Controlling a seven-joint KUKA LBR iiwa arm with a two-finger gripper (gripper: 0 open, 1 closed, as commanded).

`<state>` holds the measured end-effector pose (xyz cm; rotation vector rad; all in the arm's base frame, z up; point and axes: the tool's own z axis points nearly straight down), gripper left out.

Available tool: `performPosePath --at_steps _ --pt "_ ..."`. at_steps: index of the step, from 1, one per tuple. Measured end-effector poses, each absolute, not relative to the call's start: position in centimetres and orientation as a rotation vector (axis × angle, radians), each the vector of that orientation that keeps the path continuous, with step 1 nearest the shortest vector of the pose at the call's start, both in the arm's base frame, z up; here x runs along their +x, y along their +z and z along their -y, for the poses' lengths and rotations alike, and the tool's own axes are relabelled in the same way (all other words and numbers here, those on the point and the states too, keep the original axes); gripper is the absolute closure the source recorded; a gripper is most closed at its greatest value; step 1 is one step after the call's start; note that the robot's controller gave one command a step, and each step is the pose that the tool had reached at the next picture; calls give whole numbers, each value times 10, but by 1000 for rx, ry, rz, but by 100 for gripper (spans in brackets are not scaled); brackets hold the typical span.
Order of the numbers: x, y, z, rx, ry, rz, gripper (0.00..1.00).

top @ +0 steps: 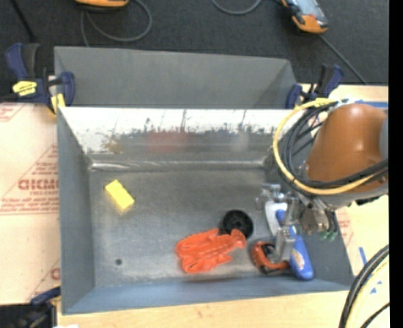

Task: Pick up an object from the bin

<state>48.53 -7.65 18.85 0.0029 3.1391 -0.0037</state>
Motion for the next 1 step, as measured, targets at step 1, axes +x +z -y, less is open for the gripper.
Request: performPosePath --at_steps 1 --pt "504 140 41 -81 -6 -3131 0"
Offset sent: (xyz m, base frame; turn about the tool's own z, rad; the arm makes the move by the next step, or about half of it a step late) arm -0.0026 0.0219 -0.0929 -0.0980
